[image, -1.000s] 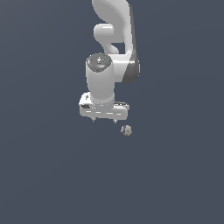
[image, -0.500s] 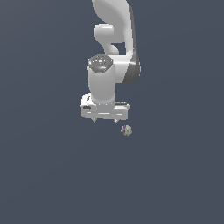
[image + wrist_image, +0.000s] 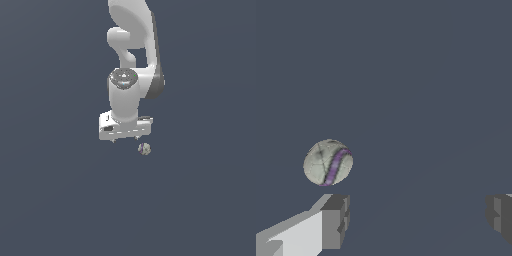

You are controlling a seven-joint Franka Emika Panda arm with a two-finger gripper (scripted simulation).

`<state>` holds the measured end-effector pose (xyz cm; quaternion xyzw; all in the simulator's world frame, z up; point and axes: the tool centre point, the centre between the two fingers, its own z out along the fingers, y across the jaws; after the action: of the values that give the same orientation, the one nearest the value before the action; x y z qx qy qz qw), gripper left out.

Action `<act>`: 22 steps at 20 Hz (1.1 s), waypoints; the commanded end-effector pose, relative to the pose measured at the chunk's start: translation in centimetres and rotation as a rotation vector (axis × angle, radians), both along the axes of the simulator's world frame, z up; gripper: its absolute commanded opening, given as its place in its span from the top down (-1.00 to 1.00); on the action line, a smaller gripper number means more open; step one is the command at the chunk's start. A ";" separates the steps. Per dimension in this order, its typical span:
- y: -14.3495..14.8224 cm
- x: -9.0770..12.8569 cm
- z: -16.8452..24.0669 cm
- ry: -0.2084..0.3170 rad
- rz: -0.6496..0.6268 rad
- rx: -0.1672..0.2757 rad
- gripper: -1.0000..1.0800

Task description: Pick up the object and move it to a goal position.

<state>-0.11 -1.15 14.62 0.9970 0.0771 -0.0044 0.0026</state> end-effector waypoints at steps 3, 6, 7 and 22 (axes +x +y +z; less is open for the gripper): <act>1.4 -0.2 -1.0 0.002 0.150 -0.002 -0.92; 2.4 -0.3 -1.7 0.003 0.256 -0.003 -0.92; 2.7 -0.4 -2.0 0.003 0.291 -0.003 -0.92; 7.7 -1.4 -5.0 0.000 0.791 0.004 -0.92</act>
<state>-1.40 6.12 9.86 0.9002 0.4354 -0.0035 0.0025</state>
